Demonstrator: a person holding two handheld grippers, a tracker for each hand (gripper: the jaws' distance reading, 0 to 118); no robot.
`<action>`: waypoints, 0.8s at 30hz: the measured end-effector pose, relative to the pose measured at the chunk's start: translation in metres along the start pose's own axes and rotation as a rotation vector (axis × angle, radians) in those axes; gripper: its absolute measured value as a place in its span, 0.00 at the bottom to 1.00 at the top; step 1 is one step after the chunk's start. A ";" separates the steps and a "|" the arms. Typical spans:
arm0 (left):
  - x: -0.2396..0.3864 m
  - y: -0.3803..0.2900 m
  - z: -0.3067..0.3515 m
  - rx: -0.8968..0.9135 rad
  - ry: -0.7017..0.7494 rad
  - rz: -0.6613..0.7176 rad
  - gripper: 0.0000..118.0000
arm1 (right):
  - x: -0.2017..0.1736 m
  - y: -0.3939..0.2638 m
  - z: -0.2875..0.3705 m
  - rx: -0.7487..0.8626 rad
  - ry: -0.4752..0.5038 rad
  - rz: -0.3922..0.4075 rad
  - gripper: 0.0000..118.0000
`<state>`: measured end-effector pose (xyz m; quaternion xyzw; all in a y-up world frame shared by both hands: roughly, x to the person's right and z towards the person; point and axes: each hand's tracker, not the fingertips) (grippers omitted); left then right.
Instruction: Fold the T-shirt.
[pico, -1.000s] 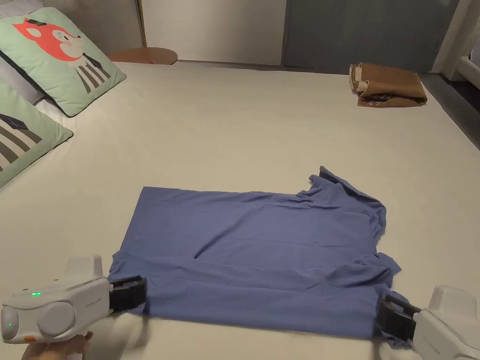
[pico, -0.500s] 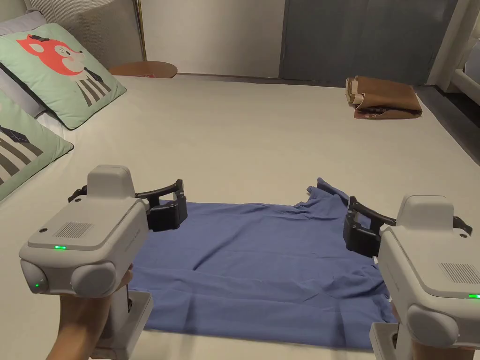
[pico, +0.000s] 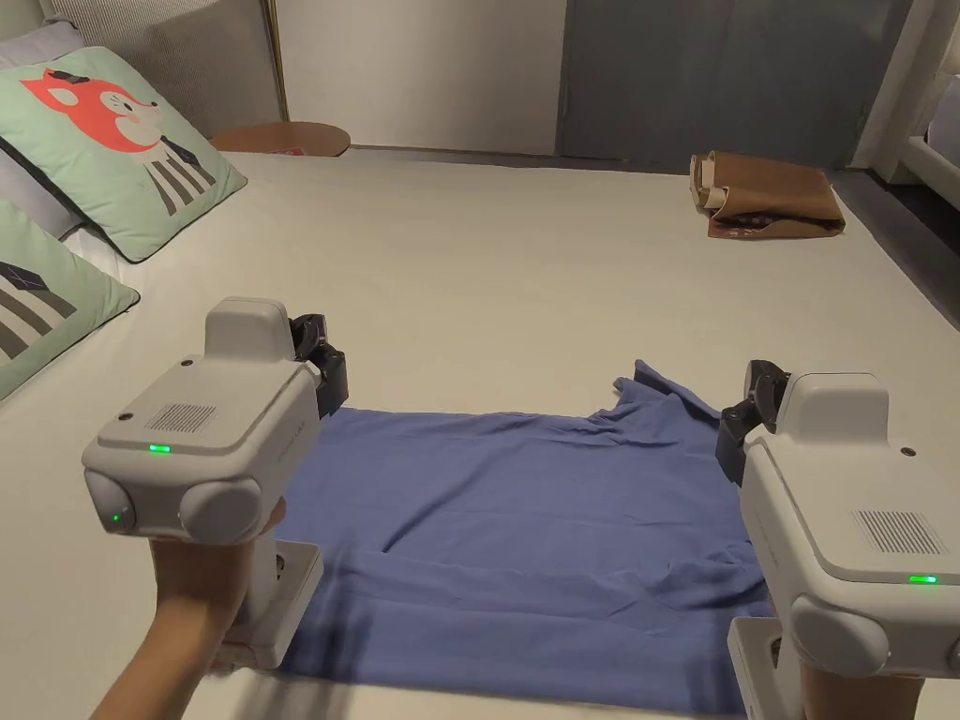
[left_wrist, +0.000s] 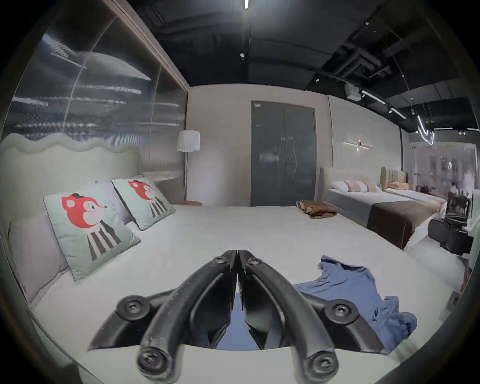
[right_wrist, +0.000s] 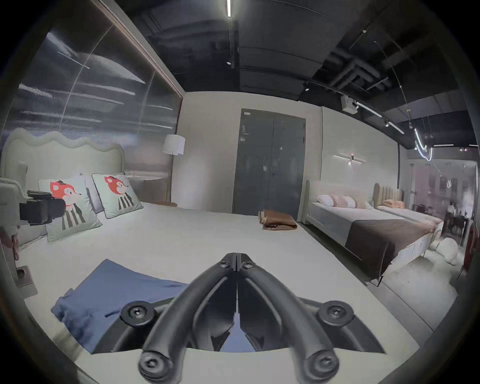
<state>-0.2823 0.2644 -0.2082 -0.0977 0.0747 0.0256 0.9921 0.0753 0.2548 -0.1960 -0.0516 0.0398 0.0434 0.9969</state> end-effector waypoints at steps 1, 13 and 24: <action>-0.004 0.002 -0.011 -0.040 -0.007 0.005 0.00 | 0.000 0.000 -0.003 -0.001 0.002 -0.002 0.00; -0.063 -0.018 -0.212 -0.554 -0.049 0.079 0.00 | 0.009 -0.018 -0.094 -0.065 0.008 -0.001 0.00; -0.079 -0.088 -0.299 -0.768 0.100 0.105 0.85 | 0.024 -0.049 -0.155 -0.179 -0.022 0.006 0.00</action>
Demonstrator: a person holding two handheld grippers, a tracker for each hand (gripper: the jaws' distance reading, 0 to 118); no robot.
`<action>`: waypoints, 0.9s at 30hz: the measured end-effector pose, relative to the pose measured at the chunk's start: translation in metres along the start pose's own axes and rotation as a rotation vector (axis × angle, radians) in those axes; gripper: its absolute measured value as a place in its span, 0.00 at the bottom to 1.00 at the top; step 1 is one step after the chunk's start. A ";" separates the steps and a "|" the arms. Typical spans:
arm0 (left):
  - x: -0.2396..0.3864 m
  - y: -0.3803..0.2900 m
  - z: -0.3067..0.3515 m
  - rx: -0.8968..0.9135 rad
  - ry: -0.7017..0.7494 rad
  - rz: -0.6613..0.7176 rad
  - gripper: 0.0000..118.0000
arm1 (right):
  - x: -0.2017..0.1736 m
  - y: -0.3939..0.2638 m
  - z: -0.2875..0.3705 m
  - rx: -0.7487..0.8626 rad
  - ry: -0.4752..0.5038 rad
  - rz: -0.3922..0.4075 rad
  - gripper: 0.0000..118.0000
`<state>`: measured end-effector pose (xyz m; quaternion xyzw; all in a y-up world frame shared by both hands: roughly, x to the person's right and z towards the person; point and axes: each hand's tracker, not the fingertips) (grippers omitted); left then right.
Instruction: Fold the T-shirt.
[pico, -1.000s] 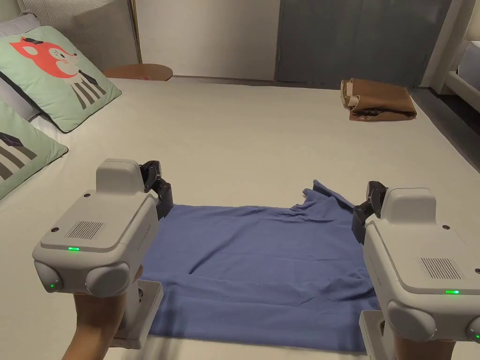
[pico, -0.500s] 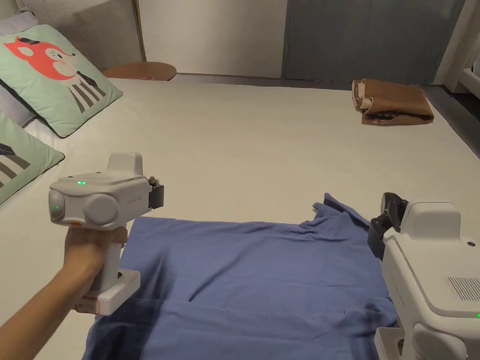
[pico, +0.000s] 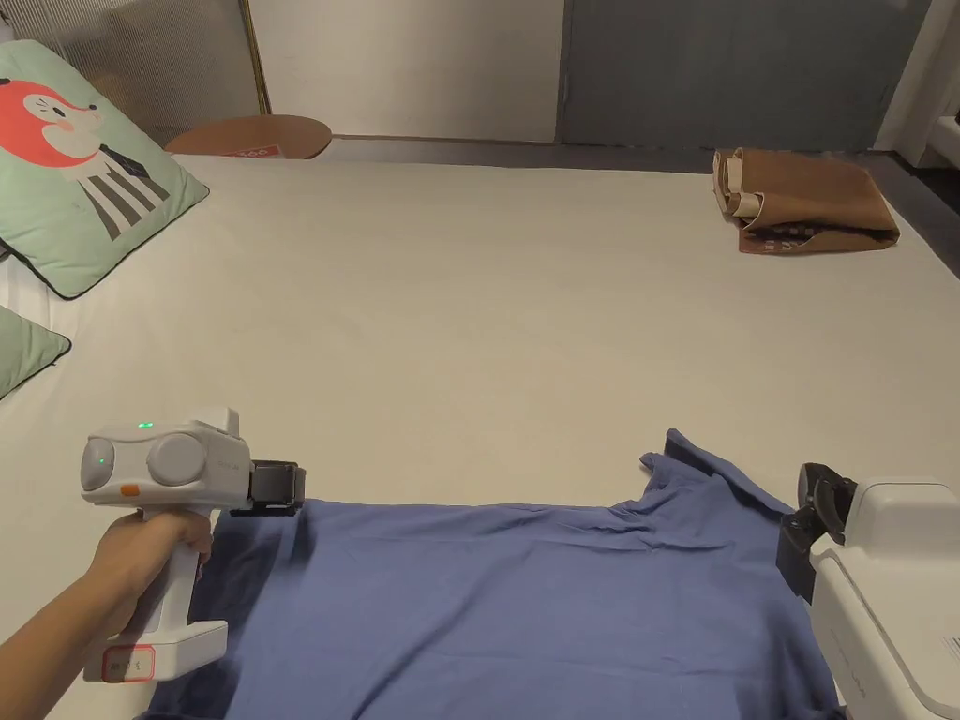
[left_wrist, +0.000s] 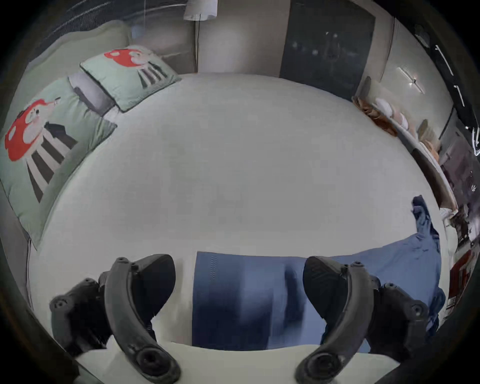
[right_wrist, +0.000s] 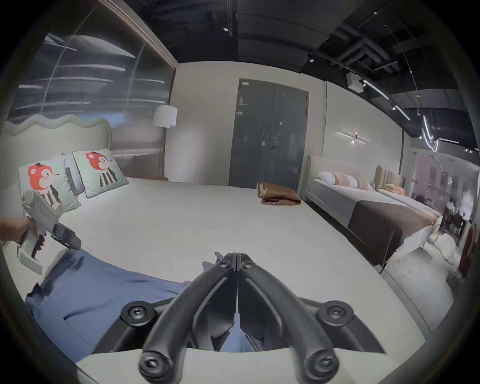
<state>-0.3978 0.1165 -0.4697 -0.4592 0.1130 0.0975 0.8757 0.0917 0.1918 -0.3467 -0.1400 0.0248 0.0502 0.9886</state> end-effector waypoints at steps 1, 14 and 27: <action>0.000 -0.002 -0.002 -0.001 0.002 0.000 0.85 | 0.001 -0.002 -0.003 -0.008 -0.002 -0.002 0.00; 0.024 -0.026 0.005 0.056 0.052 -0.152 0.01 | 0.018 -0.011 -0.023 -0.080 -0.005 -0.032 0.00; 0.004 -0.025 0.082 0.195 -0.063 -0.167 0.01 | 0.070 -0.034 -0.176 -0.584 0.004 -0.094 0.90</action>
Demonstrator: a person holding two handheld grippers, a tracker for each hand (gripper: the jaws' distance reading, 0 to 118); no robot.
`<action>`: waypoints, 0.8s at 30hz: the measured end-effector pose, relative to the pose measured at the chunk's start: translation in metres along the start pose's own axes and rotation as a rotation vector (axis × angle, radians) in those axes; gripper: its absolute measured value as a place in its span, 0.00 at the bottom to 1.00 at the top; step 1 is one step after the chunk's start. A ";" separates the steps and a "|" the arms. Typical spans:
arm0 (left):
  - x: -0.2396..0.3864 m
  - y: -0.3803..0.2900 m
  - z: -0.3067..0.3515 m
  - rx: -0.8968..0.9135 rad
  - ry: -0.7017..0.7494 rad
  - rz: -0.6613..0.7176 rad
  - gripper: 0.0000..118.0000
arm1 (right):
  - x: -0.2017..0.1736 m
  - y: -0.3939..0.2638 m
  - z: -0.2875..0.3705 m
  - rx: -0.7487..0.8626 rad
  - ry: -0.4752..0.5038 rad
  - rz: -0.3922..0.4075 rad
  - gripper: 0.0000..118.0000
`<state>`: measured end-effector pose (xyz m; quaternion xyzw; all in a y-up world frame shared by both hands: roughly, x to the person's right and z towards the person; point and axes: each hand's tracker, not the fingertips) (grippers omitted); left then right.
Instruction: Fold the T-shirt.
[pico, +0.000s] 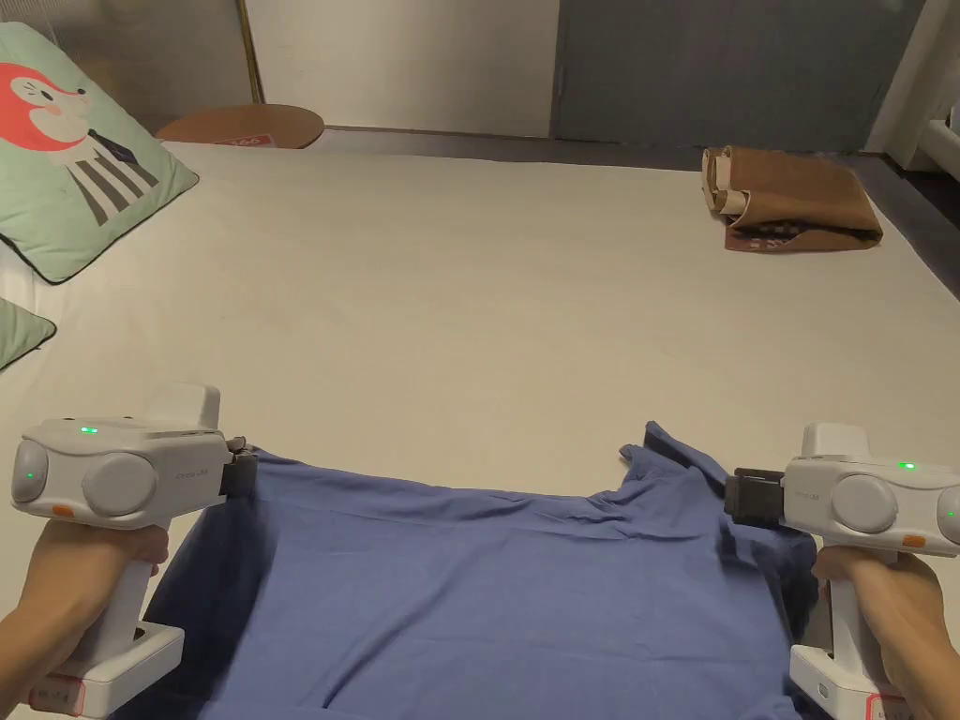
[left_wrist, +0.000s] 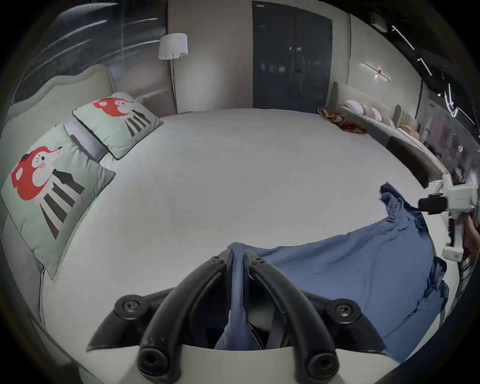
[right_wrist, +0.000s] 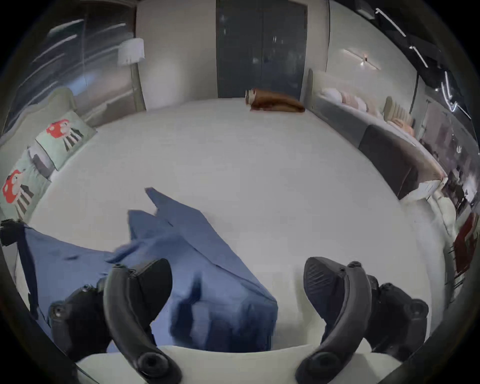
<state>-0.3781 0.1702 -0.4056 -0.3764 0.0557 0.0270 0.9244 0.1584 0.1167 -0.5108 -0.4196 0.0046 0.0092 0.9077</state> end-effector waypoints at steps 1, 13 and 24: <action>0.001 0.000 0.000 -0.003 -0.002 0.001 0.01 | -0.002 0.000 -0.006 -0.022 0.006 0.018 0.90; -0.002 -0.011 0.011 -0.004 0.014 0.008 0.01 | -0.017 -0.017 0.006 0.036 0.000 0.067 0.01; -0.019 -0.033 0.060 0.038 0.049 0.092 0.01 | 0.003 -0.035 0.165 0.311 0.154 0.014 0.01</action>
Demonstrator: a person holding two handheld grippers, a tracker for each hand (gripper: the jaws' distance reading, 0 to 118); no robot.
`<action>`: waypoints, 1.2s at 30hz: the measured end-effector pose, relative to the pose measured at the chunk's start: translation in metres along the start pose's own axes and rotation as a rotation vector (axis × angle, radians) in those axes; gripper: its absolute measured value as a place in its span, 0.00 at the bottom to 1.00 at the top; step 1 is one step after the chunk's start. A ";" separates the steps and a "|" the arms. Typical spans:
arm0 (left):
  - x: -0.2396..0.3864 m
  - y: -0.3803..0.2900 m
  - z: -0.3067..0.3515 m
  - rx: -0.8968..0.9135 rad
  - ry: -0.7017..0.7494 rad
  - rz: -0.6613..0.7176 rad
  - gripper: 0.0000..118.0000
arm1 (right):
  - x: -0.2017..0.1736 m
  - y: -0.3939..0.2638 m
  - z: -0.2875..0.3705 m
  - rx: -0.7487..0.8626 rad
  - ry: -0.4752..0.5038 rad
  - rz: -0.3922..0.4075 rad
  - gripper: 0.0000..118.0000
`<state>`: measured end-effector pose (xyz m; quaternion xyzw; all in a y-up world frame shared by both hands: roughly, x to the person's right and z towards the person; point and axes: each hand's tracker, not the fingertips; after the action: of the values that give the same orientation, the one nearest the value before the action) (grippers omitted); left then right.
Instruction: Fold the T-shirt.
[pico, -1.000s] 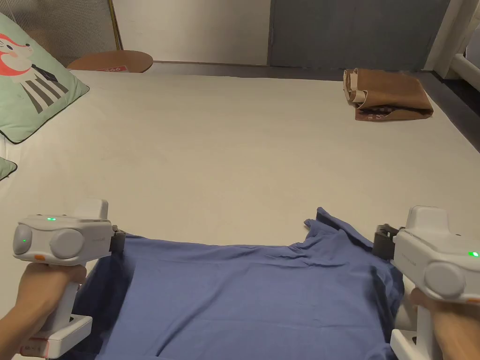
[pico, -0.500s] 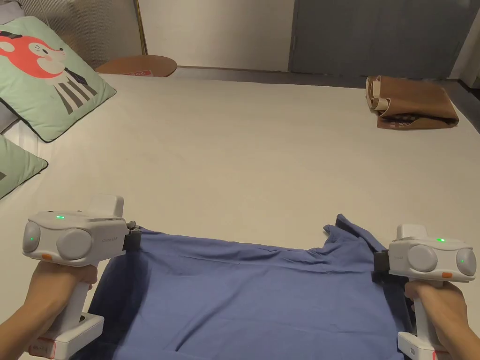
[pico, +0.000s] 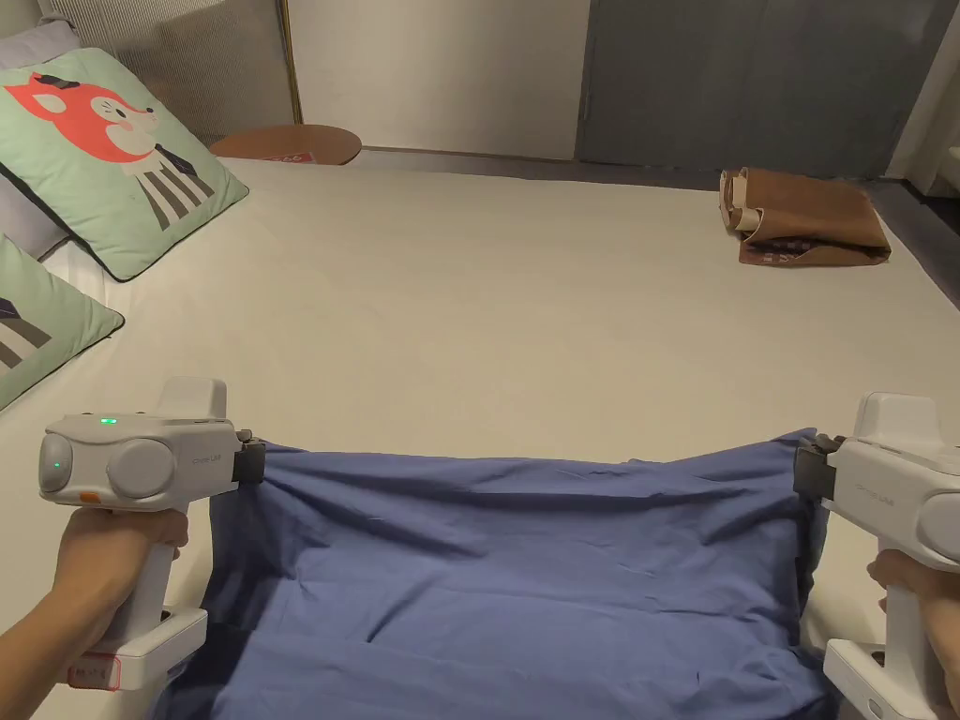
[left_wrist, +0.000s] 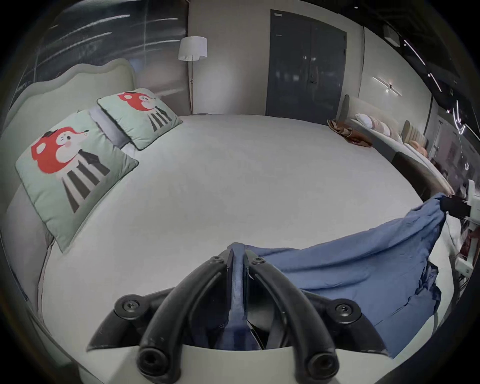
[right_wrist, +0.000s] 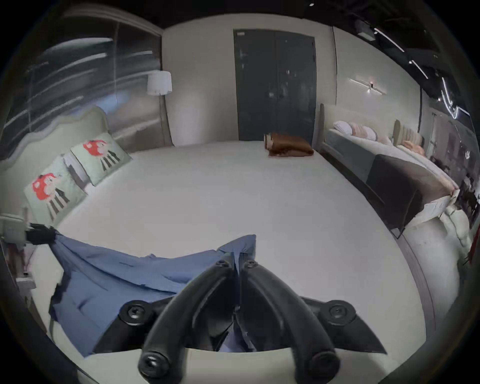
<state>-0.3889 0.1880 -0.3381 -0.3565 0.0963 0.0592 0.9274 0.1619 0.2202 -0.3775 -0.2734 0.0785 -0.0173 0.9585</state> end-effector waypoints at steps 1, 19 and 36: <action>-0.003 -0.004 0.008 0.003 0.004 0.005 0.01 | 0.000 -0.001 0.014 0.009 0.007 -0.005 0.01; -0.041 -0.130 0.093 -0.050 -0.037 0.040 0.01 | 0.003 -0.140 0.140 -0.038 0.031 -0.105 0.01; -0.038 -0.194 0.084 -0.160 0.019 0.013 0.05 | 0.003 -0.217 0.123 -0.223 -0.102 -0.133 0.02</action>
<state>-0.3795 0.0999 -0.1424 -0.4293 0.1025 0.0691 0.8947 0.1864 0.0994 -0.1602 -0.3832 0.0129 -0.0581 0.9217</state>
